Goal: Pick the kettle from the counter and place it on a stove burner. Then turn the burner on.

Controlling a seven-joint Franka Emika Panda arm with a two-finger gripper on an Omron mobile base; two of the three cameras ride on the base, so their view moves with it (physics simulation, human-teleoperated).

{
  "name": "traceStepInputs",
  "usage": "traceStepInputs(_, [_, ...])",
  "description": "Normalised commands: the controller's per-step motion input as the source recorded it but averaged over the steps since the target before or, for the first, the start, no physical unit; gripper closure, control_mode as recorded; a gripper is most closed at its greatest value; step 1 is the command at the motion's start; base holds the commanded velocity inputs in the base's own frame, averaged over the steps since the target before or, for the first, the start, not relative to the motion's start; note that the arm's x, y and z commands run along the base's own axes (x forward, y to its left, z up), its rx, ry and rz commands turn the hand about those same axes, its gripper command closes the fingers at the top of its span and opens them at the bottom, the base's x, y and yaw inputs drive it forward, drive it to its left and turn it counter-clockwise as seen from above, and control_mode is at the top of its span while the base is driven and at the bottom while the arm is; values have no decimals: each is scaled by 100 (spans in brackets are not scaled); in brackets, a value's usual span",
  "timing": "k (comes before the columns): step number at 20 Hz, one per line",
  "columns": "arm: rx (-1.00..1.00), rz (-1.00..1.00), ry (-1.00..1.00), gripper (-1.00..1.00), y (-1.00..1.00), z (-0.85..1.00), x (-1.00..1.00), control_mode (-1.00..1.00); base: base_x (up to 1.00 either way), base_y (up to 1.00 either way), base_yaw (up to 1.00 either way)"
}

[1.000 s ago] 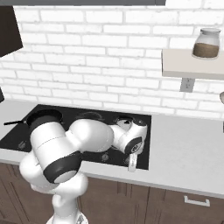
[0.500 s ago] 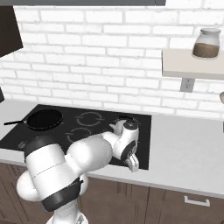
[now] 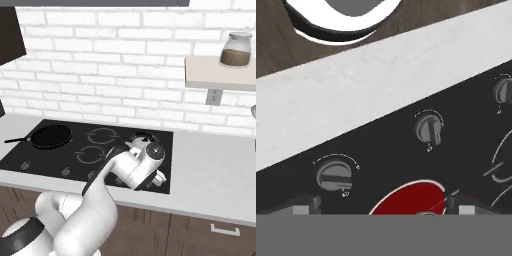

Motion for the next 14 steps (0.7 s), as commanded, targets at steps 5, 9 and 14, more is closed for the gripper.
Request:
traceStepInputs(5, [2,48,-57,-100,-30,100,-57,-100,0,0,0])
traceStepInputs(9, [12,37,-58,-100,-35,100,-63,-100,0,0,0])
traceStepInputs(14, [7,11,-28,-100,-20,40,-30,-100,0,0,0])
